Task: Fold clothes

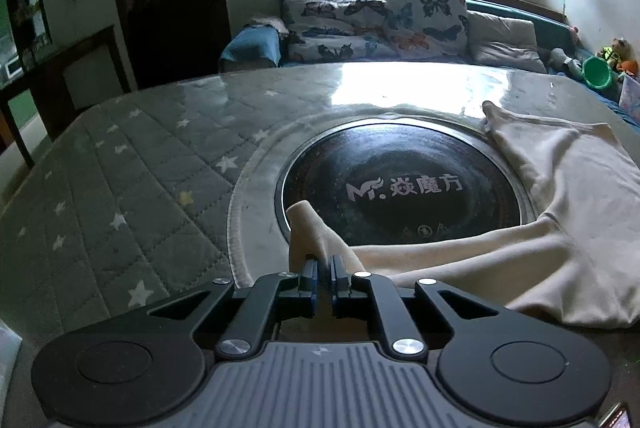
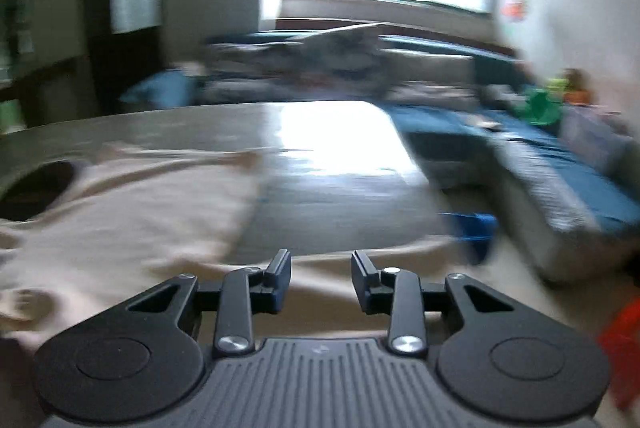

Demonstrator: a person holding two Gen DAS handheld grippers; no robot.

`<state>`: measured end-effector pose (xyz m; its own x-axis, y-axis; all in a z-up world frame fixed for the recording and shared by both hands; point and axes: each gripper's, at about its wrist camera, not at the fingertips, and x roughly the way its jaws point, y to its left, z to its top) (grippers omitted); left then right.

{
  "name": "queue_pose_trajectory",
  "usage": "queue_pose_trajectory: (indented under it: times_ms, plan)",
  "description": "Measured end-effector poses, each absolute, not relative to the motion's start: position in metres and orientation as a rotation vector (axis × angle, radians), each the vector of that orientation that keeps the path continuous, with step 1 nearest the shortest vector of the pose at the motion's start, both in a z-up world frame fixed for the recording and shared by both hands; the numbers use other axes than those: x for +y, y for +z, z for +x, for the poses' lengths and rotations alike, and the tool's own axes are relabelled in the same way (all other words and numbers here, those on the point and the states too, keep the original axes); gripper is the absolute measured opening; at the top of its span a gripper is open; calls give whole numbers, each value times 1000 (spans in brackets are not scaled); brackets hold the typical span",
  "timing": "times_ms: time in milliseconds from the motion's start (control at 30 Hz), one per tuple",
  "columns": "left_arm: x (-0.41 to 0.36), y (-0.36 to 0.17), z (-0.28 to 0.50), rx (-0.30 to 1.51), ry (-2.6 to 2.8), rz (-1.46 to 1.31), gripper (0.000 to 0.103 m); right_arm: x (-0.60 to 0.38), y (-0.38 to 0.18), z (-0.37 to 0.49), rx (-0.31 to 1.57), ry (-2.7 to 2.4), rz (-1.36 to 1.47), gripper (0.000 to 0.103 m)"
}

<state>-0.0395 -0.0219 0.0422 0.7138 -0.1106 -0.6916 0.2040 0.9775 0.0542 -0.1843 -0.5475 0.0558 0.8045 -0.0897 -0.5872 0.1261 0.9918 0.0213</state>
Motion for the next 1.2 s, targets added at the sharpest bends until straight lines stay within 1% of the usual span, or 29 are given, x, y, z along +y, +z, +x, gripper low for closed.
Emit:
queue_pose_trajectory:
  times_ms: [100, 267, 433, 600, 667, 767, 900, 1067, 1133, 1200]
  plan:
    - [-21, 41, -38, 761, -153, 138, 17, -516, 50, -168, 632, 14, 46, 33]
    - [-13, 40, -30, 766, -123, 134, 17, -485, 34, -156, 692, 94, -10, 33]
    - [0, 31, -21, 797, -77, 124, 17, -489, 21, -172, 768, 86, -47, 34]
    - [5, 27, -23, 806, -39, 138, 17, -492, 34, -187, 763, 61, -65, 34]
    - [1, 31, -26, 780, -21, 183, 17, -483, 41, -191, 741, 97, -78, 34]
    - [-6, 45, -32, 751, -73, 157, 17, -460, 52, -194, 711, 216, -88, 34]
    - [-49, 68, -53, 700, -288, 186, 17, -428, 56, -195, 705, 336, -127, 33]
    - [-120, 75, -86, 693, -647, 220, 17, -406, 49, -195, 732, 382, -189, 33]
    - [-145, 73, -99, 693, -767, 252, 21, -404, 43, -196, 751, 374, -203, 33]
    - [-168, 66, -110, 690, -871, 313, 25, -401, 36, -196, 761, 365, -232, 29]
